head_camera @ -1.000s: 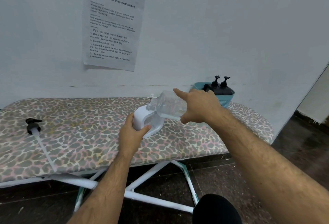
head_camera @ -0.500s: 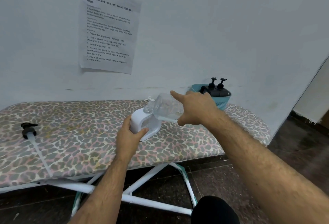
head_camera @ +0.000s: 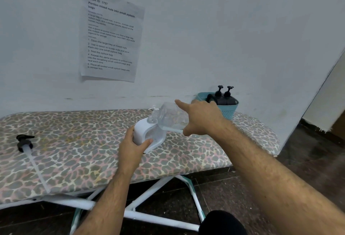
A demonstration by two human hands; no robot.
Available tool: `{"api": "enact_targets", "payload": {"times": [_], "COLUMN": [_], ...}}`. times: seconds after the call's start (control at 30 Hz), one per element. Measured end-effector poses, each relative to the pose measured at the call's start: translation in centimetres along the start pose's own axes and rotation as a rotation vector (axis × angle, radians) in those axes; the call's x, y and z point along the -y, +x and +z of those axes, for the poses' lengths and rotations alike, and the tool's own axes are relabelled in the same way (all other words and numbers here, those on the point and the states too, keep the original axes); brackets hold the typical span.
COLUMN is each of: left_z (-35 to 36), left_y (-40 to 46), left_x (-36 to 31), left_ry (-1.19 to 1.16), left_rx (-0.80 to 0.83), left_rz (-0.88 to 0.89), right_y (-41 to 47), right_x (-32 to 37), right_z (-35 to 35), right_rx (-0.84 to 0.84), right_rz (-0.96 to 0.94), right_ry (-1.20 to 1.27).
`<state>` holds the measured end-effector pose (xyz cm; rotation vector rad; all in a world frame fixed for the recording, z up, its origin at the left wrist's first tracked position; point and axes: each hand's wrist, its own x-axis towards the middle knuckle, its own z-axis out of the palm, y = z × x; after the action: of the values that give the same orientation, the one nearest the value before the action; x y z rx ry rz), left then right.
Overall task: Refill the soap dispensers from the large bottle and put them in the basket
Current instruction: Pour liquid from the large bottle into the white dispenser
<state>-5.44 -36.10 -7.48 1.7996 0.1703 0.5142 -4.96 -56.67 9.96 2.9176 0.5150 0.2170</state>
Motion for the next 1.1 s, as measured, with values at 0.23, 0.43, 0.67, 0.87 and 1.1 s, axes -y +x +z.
{"api": "enact_targets", "payload": {"times": [0.23,0.43,0.67,0.87,1.1], "left_z": [-0.02,0.01,-0.02,-0.03,-0.03], "left_y": [-0.01,-0.05,0.02,0.0,0.08], "left_x": [-0.01,-0.19,0.04,0.0,0.14], "left_ry": [-0.008,-0.017,-0.018,-0.015,-0.003], "left_rx": [0.004,0.003,0.004,0.007,0.014], "left_rz": [0.001,0.003,-0.007,-0.003,-0.005], "right_y": [-0.01,0.1,0.15,0.14,0.2], "right_x": [-0.02,-0.04,-0.01,-0.02,0.03], "right_z": [-0.08,-0.11,-0.21,-0.24,-0.36], "right_rx": [-0.004,-0.004,-0.006,0.002,0.01], "right_rz": [-0.005,-0.005,-0.006,-0.001,-0.001], "right_ry": [0.0,-0.007,-0.018,-0.012,-0.014]}}
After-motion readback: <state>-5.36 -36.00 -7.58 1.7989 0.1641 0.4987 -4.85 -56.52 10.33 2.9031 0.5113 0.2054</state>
